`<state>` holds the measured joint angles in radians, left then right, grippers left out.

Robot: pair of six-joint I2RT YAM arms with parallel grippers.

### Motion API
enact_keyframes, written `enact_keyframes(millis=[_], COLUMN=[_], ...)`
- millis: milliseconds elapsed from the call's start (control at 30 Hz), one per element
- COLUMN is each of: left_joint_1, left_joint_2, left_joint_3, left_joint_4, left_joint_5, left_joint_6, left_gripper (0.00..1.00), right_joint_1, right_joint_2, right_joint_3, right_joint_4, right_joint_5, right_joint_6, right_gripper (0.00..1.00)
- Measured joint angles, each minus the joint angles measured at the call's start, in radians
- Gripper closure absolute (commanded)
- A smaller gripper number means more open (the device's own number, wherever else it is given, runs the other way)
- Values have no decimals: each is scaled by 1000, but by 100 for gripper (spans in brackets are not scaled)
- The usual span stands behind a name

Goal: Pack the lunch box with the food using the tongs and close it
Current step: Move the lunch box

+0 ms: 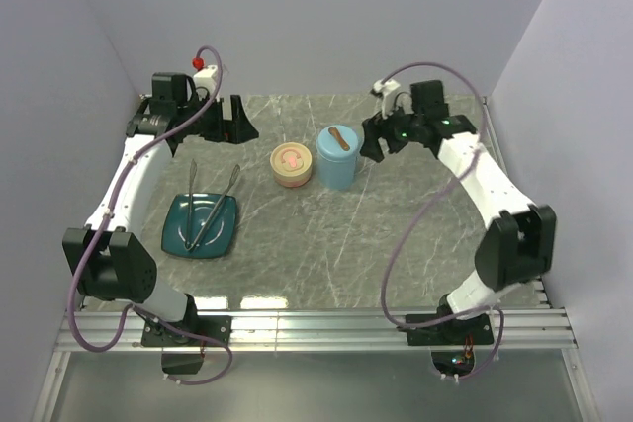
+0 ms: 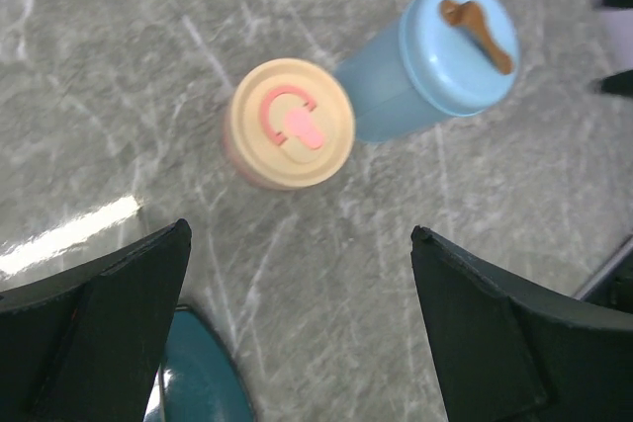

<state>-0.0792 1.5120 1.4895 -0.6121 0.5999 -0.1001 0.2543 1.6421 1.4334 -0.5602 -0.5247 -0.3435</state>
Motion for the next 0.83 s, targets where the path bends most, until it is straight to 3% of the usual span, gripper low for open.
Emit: enact_keyframes(millis=[200,567,833], left_joint_1=[0,-42,-68], left_joint_2=[-42,-197,-285], left_joint_3=[-122,-346,-397], left_joint_4=[56,120,131], left_joint_5=[-77,-206,-251], left_joint_6=[11,97,126], left_gripper=[0,1,1], right_joint_1=[-53,-64,-65], right_joint_2=[-217,-447,-569], right_joint_3=[-50,-366,-427], right_joint_4=[-1,-2,33], right_joint_5=[-3,23,34], right_joint_6=[128,270,283], right_gripper=[0,0,0])
